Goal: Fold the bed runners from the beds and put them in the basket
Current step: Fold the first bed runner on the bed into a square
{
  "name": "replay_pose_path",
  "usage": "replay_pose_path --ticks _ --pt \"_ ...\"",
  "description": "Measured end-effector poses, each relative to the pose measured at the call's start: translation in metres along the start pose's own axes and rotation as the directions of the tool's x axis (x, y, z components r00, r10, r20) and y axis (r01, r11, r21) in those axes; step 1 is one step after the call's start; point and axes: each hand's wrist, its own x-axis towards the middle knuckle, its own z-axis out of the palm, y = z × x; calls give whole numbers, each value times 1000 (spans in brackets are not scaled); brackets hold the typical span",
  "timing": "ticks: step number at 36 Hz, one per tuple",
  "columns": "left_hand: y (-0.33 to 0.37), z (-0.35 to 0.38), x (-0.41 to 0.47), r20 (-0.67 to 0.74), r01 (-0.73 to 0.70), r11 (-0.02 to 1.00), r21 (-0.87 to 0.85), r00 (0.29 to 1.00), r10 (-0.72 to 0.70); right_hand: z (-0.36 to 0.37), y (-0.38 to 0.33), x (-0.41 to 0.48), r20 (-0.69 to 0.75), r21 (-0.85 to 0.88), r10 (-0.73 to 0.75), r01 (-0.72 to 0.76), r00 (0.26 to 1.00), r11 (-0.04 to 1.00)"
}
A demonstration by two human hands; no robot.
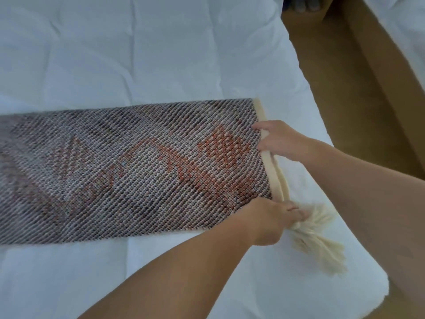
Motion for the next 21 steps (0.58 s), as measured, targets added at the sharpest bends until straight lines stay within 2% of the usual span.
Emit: replay_pose_path --ticks 3,7,15,21 --pt "-2 -18 -15 27 4 1000 9 1000 -4 -2 -18 -1 13 -56 -31 31 999 998" --pt "-3 -42 -44 30 60 998 14 998 -61 -7 -46 -11 -66 -101 -61 54 996 993" --pt "-19 -80 -148 -102 197 951 -238 969 -226 0 -129 -47 -100 -110 -66 55 993 992" --pt "-31 -102 -255 -225 308 817 -487 860 -458 15 -201 -69 -149 -72 -35 24 988 997"
